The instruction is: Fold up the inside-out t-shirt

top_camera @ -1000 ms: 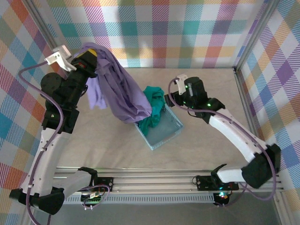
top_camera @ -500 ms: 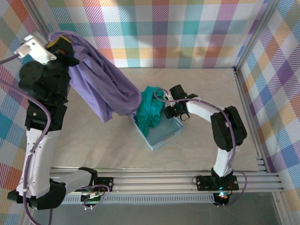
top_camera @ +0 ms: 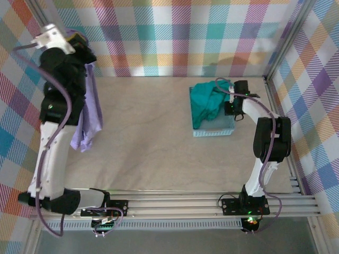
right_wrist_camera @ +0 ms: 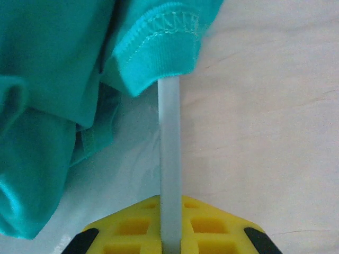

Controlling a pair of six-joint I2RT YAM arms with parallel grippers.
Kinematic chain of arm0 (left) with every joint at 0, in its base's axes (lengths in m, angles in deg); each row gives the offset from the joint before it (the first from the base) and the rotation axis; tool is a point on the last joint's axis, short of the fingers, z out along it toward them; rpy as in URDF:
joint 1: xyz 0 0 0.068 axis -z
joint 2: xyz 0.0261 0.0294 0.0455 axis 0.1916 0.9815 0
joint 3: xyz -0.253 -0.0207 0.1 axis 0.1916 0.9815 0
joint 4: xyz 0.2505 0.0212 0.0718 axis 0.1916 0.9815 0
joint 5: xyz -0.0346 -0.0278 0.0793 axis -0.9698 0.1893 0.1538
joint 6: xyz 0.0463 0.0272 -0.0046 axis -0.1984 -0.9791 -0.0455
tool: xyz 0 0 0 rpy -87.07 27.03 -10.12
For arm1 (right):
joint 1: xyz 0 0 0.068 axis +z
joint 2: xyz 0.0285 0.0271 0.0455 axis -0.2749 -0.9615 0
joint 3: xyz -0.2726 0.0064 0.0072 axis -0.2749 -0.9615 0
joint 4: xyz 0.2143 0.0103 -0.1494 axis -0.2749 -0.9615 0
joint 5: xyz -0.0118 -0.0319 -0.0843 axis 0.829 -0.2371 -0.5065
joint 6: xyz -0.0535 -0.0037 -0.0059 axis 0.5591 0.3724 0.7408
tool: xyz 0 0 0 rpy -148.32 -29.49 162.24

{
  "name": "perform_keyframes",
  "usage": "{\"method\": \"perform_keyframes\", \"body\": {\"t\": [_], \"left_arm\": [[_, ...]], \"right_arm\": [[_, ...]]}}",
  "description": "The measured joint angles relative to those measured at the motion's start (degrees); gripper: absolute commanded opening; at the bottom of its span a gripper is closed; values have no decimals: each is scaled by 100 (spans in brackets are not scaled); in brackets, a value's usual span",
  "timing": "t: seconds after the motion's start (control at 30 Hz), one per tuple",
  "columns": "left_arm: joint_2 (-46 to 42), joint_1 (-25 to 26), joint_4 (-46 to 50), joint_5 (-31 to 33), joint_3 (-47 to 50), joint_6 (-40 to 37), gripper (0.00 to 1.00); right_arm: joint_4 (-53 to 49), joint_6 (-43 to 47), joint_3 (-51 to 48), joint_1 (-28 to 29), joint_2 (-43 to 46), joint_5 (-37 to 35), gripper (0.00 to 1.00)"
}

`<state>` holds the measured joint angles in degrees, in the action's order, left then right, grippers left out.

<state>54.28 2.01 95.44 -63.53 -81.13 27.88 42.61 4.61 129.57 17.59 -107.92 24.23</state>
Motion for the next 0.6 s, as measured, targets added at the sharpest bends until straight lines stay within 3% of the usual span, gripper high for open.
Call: {"method": "perform_keyframes", "body": {"t": [0.43, 0.6], "left_arm": [[640, 28, 393, -1198, 876, 555, 0], [656, 153, 361, -1449, 931, 605, 0]], "right_arm": [[-385, 1237, 1314, -962, -859, -1150, 10], [-153, 1606, 1473, -1126, -929, -1963, 44]]}}
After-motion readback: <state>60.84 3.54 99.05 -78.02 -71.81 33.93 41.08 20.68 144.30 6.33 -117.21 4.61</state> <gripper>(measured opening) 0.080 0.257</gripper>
